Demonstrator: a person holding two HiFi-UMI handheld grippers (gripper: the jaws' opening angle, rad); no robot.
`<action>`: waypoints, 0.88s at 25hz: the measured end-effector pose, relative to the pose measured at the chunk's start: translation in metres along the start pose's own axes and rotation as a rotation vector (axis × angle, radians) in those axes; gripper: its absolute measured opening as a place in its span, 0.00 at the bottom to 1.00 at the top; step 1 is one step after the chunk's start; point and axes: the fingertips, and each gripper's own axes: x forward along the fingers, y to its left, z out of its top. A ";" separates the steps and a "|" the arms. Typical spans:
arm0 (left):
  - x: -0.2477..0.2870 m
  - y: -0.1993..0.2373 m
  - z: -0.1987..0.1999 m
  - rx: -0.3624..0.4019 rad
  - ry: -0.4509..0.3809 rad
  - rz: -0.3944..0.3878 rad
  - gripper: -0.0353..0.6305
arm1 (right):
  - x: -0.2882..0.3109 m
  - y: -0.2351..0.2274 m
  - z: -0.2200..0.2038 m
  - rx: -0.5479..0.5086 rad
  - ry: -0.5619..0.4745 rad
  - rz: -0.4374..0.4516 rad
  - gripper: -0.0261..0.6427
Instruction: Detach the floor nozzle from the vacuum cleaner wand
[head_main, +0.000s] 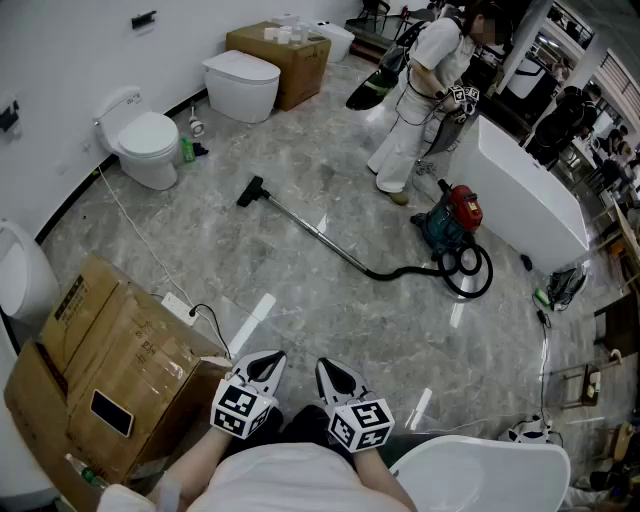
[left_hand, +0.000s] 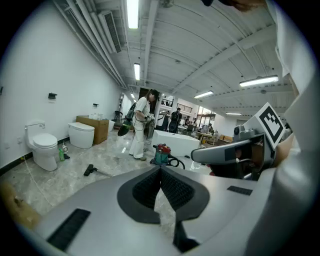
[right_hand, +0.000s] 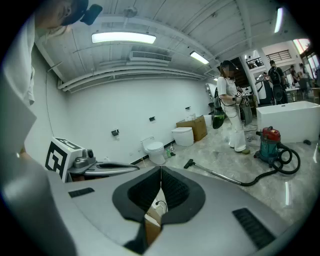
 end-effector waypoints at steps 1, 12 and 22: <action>0.000 0.002 0.000 0.005 0.000 -0.006 0.06 | 0.004 0.001 0.001 0.000 -0.001 -0.001 0.06; -0.005 0.043 -0.002 0.003 0.007 -0.034 0.06 | 0.042 0.009 -0.002 0.072 -0.014 -0.028 0.06; 0.033 0.081 0.006 -0.032 0.014 -0.009 0.06 | 0.094 -0.022 0.014 0.119 0.002 0.029 0.06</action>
